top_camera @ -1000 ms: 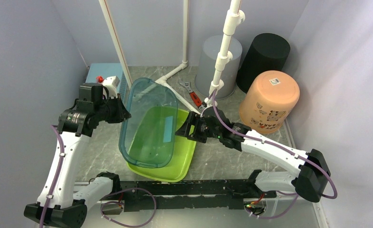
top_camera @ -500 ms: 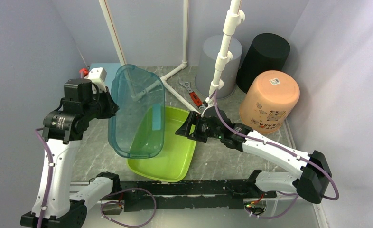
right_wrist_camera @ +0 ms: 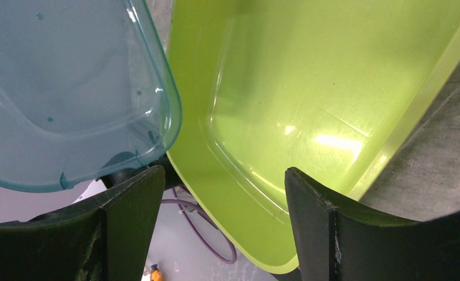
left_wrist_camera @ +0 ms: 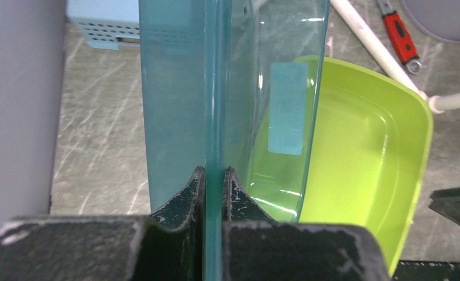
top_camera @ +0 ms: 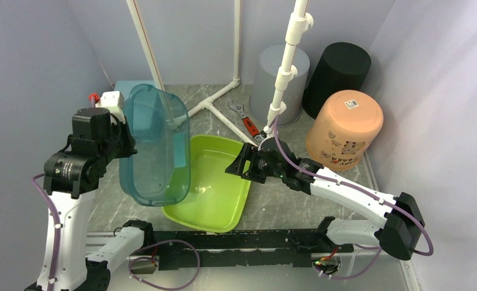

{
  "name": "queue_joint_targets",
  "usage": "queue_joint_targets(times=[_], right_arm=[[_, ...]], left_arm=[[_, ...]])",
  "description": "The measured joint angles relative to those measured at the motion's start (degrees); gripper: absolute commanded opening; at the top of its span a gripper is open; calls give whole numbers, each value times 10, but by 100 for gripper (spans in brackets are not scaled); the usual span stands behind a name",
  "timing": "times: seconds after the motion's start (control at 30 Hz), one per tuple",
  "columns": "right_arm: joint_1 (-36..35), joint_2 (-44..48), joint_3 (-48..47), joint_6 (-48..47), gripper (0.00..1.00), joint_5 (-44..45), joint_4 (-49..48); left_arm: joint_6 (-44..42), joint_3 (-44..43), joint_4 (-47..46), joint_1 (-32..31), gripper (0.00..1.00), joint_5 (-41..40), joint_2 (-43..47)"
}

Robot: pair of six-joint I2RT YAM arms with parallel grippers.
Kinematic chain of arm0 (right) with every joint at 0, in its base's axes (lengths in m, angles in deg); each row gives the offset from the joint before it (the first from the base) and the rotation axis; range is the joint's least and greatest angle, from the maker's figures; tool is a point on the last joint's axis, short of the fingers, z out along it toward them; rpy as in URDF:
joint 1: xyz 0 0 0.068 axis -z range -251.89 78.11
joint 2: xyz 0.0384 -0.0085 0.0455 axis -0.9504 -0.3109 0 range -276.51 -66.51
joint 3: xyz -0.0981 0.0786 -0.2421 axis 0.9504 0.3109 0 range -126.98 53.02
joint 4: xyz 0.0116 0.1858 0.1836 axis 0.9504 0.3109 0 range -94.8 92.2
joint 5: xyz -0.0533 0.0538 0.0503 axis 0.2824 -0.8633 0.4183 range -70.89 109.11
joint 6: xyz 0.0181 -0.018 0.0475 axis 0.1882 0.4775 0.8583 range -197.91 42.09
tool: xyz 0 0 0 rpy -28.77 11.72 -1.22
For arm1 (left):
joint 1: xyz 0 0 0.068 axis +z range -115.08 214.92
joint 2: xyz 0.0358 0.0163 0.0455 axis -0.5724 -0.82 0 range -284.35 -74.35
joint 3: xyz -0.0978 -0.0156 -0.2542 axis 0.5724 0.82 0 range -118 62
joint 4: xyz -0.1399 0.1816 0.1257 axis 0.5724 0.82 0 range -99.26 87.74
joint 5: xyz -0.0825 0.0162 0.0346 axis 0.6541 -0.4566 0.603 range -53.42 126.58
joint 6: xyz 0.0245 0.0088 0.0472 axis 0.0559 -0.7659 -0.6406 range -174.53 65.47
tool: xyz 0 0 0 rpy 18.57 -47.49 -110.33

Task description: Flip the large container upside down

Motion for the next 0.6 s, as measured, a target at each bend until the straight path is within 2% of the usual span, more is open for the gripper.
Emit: queue_joint_targets(times=[0.27, 0.6], right_arm=[[0, 0, 0, 0, 79, 0, 1], [0, 0, 0, -2, 79, 5, 17]], left_arm=[[-21, -32, 24, 0, 3, -113, 8], [-118, -37, 23, 0, 3, -250, -16]])
